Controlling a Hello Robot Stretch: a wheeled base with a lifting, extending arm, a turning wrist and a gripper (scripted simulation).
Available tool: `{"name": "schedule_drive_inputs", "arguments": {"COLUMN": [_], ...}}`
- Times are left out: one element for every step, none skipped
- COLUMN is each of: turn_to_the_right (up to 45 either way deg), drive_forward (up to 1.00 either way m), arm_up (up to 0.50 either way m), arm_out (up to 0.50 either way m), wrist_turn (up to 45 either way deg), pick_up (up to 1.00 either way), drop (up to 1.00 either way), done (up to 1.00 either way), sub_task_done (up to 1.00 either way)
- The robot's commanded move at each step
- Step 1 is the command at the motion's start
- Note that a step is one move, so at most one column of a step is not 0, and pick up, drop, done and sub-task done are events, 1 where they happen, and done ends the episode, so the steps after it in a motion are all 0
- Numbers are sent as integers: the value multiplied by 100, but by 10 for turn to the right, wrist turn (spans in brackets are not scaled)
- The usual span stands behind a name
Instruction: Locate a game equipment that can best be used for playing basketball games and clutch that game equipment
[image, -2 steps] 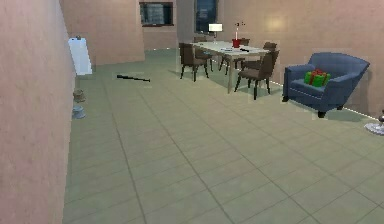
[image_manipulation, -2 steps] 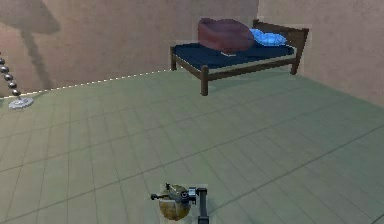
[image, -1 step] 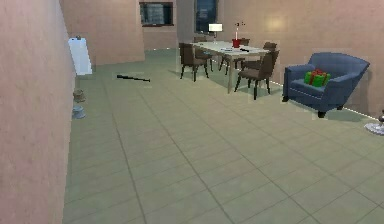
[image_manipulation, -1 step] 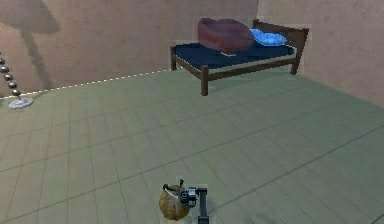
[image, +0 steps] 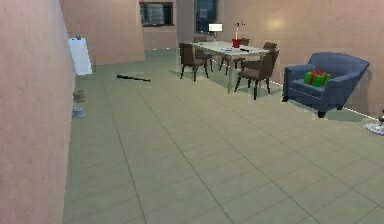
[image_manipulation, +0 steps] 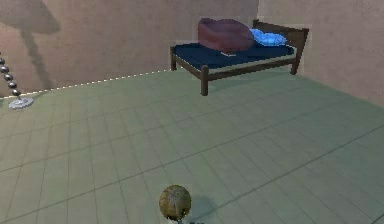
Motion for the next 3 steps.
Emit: {"name": "schedule_drive_inputs", "arguments": {"turn_to_the_right": [0,0,0], "drive_forward": [0,0,0], "arm_up": [0,10,0], "arm_out": [0,0,0], "wrist_turn": [0,0,0], "pick_up": [100,0,0], "drop": [0,0,0], "done": [0,0,100], "sub_task_done": [0,0,0]}}
